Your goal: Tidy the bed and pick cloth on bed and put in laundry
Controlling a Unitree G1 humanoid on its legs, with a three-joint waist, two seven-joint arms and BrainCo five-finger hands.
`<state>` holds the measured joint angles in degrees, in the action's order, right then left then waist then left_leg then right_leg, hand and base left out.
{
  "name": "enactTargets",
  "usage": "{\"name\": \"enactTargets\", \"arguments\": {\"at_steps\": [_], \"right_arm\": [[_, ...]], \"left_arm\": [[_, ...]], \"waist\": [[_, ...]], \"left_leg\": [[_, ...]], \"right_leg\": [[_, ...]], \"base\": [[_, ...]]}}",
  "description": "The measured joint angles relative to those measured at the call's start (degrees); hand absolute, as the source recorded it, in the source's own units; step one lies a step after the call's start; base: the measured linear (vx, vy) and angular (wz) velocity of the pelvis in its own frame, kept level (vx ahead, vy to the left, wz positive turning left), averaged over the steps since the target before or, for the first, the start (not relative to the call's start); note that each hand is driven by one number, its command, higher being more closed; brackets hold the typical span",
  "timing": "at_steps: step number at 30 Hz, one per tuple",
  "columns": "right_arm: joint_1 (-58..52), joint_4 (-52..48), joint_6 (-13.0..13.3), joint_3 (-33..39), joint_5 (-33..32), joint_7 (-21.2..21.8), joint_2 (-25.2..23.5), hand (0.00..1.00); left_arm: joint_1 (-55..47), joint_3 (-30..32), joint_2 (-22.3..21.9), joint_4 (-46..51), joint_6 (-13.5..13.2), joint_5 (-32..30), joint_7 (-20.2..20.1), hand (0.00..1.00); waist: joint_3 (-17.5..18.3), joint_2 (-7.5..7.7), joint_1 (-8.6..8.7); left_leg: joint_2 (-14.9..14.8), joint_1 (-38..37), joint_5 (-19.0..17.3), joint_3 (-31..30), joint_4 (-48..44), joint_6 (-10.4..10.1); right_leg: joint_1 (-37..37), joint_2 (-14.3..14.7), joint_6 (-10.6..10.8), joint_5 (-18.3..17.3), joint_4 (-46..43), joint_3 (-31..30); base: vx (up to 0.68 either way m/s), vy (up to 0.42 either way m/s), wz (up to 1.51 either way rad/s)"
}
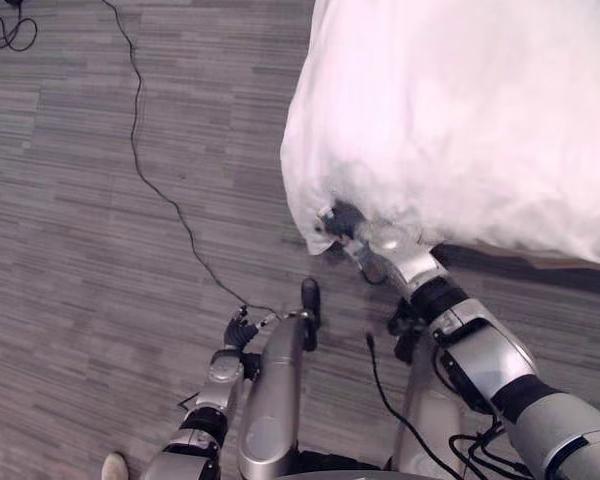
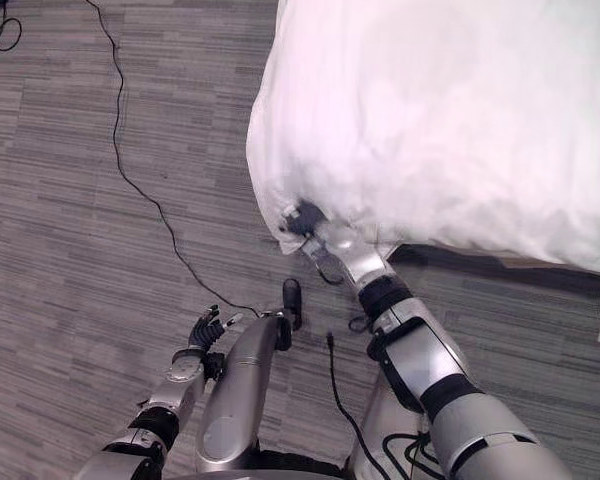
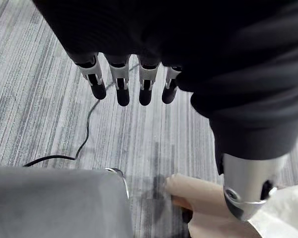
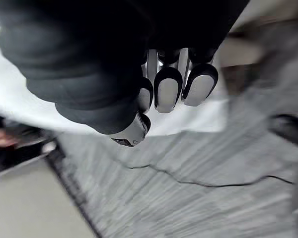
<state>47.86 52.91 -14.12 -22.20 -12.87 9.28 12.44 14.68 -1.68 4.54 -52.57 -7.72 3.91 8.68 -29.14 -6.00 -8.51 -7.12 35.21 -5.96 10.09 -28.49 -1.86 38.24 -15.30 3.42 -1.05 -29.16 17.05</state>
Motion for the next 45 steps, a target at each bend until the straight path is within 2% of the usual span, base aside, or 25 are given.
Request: {"name": "enactTargets", "arguments": {"at_steps": [2, 3, 4, 6, 7, 9, 10, 11, 13, 14, 16, 19, 22, 24, 25, 26, 28, 30, 31, 33, 36, 40, 41, 43, 45], "right_arm": [[-3.1, 5.2, 0.3, 0.0, -0.2, 1.0, 2.1, 1.0], [-4.6, 6.6, 1.5, 0.3, -0.5, 1.3, 3.5, 1.0], [-5.7, 6.5, 3.1, 1.6, -1.2, 1.8, 4.2, 1.0], [-7.7, 5.1, 8.6, 4.3, -1.3, 5.2, 5.1, 1.0], [-9.0, 2.5, 10.8, 4.2, -1.3, 7.2, 5.6, 1.0], [-13.8, -12.4, 15.5, 1.4, -2.6, 13.1, 6.9, 1.0], [-15.7, -18.7, 16.3, -0.3, -3.4, 15.0, 7.1, 1.0], [-17.5, -25.1, 16.6, -2.4, -4.8, 17.1, 7.0, 1.0], [-24.3, -42.8, 14.5, -10.3, -10.7, 26.7, 5.4, 1.0], [-26.0, -46.2, 13.0, -13.0, -12.3, 29.5, 4.7, 1.0], [-30.8, -54.2, 9.3, -21.2, -16.0, 38.3, 3.7, 1.0], [-32.7, -58.6, 7.0, -23.0, -18.7, 43.5, 3.2, 1.0], [-32.5, -58.8, 7.0, -20.4, -21.1, 40.8, 3.2, 1.0], [-31.9, -58.4, 7.8, -14.8, -22.8, 34.5, 2.9, 1.0], [-31.5, -58.0, 8.4, -13.4, -23.3, 32.9, 2.7, 1.0], [-29.7, -55.0, 10.2, -9.0, -24.9, 28.6, 1.7, 1.0], [-26.1, -50.2, 11.9, -3.6, -25.5, 24.4, 1.0, 1.0], [-16.9, -40.9, 14.5, 6.3, -26.5, 20.2, 1.3, 1.0], [-13.4, -37.8, 15.5, 9.6, -27.2, 19.1, 2.1, 1.0], [-5.3, -29.0, 18.4, 15.5, -29.6, 17.1, 5.7, 1.0], [-2.8, -20.0, 19.5, 19.4, -32.0, 14.3, 10.7, 1.0], [-6.7, -18.0, 19.2, 22.3, -33.9, 10.9, 11.5, 1.0], [-8.2, -19.2, 19.3, 22.6, -34.5, 10.6, 11.2, 1.0], [-11.8, -21.2, 19.3, 24.1, -36.4, 10.7, 10.1, 1.0], [-19.0, -22.4, 19.4, 27.2, -38.6, 10.5, 8.1, 1.0]], "left_arm": [[-0.3, 0.0, -0.7, -0.3, -0.8, -0.1, -0.3, 0.0], [-0.9, -0.1, -1.1, -0.4, -2.0, -0.1, -0.8, 0.0], [-1.3, -0.5, -1.1, -0.4, -2.6, -0.1, -1.1, 0.0], [-2.3, -0.7, -0.7, 0.2, -3.6, 0.0, -1.4, 0.0], [-2.6, -0.7, -0.2, 0.3, -3.9, 0.0, -1.9, 0.0], [-3.3, -0.6, 2.4, 0.5, -3.9, 0.0, -3.3, 0.0], [-3.8, -0.5, 3.6, 0.7, -3.8, 0.0, -3.7, 0.0], [-4.4, -0.5, 4.7, 0.9, -3.7, 0.0, -3.8, 0.0], [-6.9, -0.4, 7.8, 0.2, -3.1, -0.1, -3.8, 0.0], [-7.5, -0.4, 8.2, -0.4, -2.6, -0.1, -3.8, 0.0], [-8.9, -0.5, 8.1, -2.8, -2.1, -0.2, -4.1, 0.0], [-10.1, -0.5, 7.2, -5.0, -1.5, -2.3, -5.8, 0.0], [-11.7, -0.5, 7.4, -6.5, -1.2, -4.8, -7.5, 0.0], [-13.2, -0.4, 7.6, -6.7, -0.1, -6.1, -8.8, 0.0], [-13.2, -0.5, 7.9, -6.7, 0.0, -6.3, -8.9, 0.0], [-13.2, -0.5, 8.5, -6.8, 0.3, -6.8, -9.4, 0.0], [-12.8, -0.6, 8.7, -6.7, 0.6, -6.8, -9.9, 0.0], [-10.5, -2.2, 8.4, -6.4, 0.8, -6.6, -9.9, 0.0], [-9.3, -3.2, 8.1, -6.5, 0.8, -6.2, -9.9, 0.0], [-7.1, -5.7, 7.1, -6.7, 0.0, -4.3, -9.8, 0.0], [-4.6, -8.0, 6.2, -6.8, -0.4, -2.6, -9.3, 0.0], [-2.1, -8.0, 4.7, -6.6, -0.4, -2.2, -7.8, 0.0], [-1.7, -7.9, 3.7, -5.9, -0.5, -2.2, -7.4, 0.0], [-1.2, -7.9, 2.5, -5.1, -1.0, -2.3, -7.4, 0.0], [-1.1, -7.7, 2.4, -3.1, -2.5, -2.3, -7.5, 0.0]], "waist": [[0.0, 0.0, 0.42], [0.0, 0.0, 1.39], [0.0, 0.01, 1.94], [0.0, 0.03, 3.25], [0.0, 0.06, 3.56], [0.2, 0.7, 5.07], [0.1, 1.35, 5.36], [0.2, 2.11, 5.73], [2.5, 5.64, 6.43], [3.5, 6.44, 6.54], [6.6, 8.95, 7.56], [10.1, 10.56, 7.68], [12.4, 10.85, 7.53], [12.8, 10.69, 7.21], [12.8, 10.68, 7.2], [12.4, 9.98, 7.3], [11.5, 8.82, 7.33], [8.6, 6.63, 7.24], [7.8, 6.24, 7.28], [5.7, 2.95, 7.27], [3.9, -0.03, 6.22], [3.4, -0.15, 6.88], [3.4, -0.11, 7.65], [3.4, -0.04, 7.99], [3.0, 0.52, 8.51]], "left_leg": [[-0.1, -1.3, 0.0, 0.3, 0.4, 0.0], [-0.2, -2.6, 0.1, 0.6, 0.9, 0.0], [-0.2, -4.2, 0.1, 1.0, 1.7, 0.0], [-0.6, -9.2, 0.4, 1.5, 4.6, -0.5], [-0.7, -11.1, 0.5, 1.6, 5.7, -0.8], [-1.2, -16.0, 1.2, 1.8, 9.4, -1.7], [-1.7, -17.6, 1.4, 2.1, 10.6, -2.1], [-2.1, -19.1, 1.7, 2.8, 11.7, -2.6], [-3.6, -22.9, 2.3, 4.6, 14.2, -3.6], [-4.1, -23.8, 2.1, 5.0, 14.5, -3.8], [-5.3, -27.3, 1.7, 5.7, 15.4, -4.4], [-5.5, -30.5, 1.1, 6.4, 16.4, -4.9], [-5.5, -32.2, 0.3, 7.0, 16.3, -4.6], [-5.5, -32.7, -0.8, 7.3, 14.9, -4.4], [-5.5, -32.3, -1.0, 7.2, 14.4, -4.2], [-5.7, -30.9, -1.8, 7.3, 12.5, -4.0], [-6.0, -28.7, -2.8, 7.1, 10.0, -3.6], [-5.5, -24.6, -3.5, 7.3, 6.9, -2.9], [-5.0, -23.0, -3.6, 7.2, 6.0, -2.8], [-3.9, -17.7, -3.8, 7.3, 5.3, -2.5], [-3.8, -12.6, -3.7, 6.7, 3.4, -2.3], [-4.0, -10.6, -3.7, 6.2, 0.0, -1.4], [-4.1, -10.7, -4.2, 6.6, -1.0, -1.4], [-4.7, -11.5, -5.4, 7.6, -2.6, -1.6], [-6.2, -12.6, -7.2, 8.4, -4.6, -2.1]], "right_leg": [[-0.9, 0.0, -0.1, -0.1, 0.1, -0.1], [-2.2, 0.0, -0.2, 0.0, 0.5, -0.2], [-3.4, 0.0, -0.2, 0.1, 1.1, -0.2], [-7.8, 0.8, 0.0, 0.2, 3.9, 0.2], [-9.6, 1.4, 0.1, 0.4, 5.3, 0.3], [-14.6, 3.3, 0.4, 0.9, 9.5, 1.2], [-15.9, 3.8, 0.4, 1.1, 10.6, 1.3], [-17.1, 4.5, 0.4, 1.3, 11.7, 1.3], [-19.8, 7.0, -0.5, 2.8, 14.6, 0.1], [-20.7, 7.7, -0.8, 3.0, 15.3, 0.0], [-24.5, 9.4, -1.3, 3.5, 17.8, 0.0], [-28.2, 10.1, -1.3, 3.6, 20.0, -0.3], [-30.4, 10.5, -1.3, 4.3, 21.7, -0.7], [-31.4, 10.6, -0.8, 4.9, 22.3, -1.3], [-31.4, 10.6, -0.8, 5.1, 22.4, -1.4], [-30.7, 10.5, -0.4, 5.4, 22.3, -1.8], [-29.2, 10.3, 0.0, 5.7, 21.6, -2.2], [-24.9, 9.0, 0.3, 5.8, 18.7, -3.2], [-23.2, 8.4, 0.4, 5.9, 17.9, -3.3], [-17.4, 7.0, 1.1, 6.0, 17.4, -4.0], [-13.0, 7.0, 1.4, 7.3, 17.2, -3.8], [-7.8, 6.0, -0.5, 4.6, 7.8, -4.9], [-6.8, 5.5, -0.5, 3.1, 5.0, -5.5], [-6.2, 5.4, -0.7, 1.4, 2.1, -6.4], [-6.7, 6.3, -0.5, -0.5, 0.3, -6.9]], "base": [[0.06, -0.031, -0.06], [0.1, -0.031, -0.15], [0.13, -0.03, -0.29], [0.12, -0.034, -0.31], [0.09, -0.02, -0.27], [0.11, -0.024, -0.26], [0.14, -0.057, -0.27], [0.18, -0.065, -0.35], [0.21, -0.067, -0.46], [0.2, -0.055, -0.43], [0.21, -0.024, -0.19], [0.14, 0.029, -0.06], [0.06, 0.058, -0.08], [-0.02, 0.064, -0.08], [-0.1, 0.068, -0.1], [-0.14, 0.055, -0.07], [-0.18, 0.059, -0.1], [-0.24, 0.076, -0.08], [-0.28, 0.075, -0.02], [-0.27, 0.042, -0.03], [-0.12, -0.004, -0.08], [0.01, -0.04, -0.04], [0.05, -0.031, -0.06], [0.07, -0.045, -0.2], [0.03, -0.043, -0.25]]}}
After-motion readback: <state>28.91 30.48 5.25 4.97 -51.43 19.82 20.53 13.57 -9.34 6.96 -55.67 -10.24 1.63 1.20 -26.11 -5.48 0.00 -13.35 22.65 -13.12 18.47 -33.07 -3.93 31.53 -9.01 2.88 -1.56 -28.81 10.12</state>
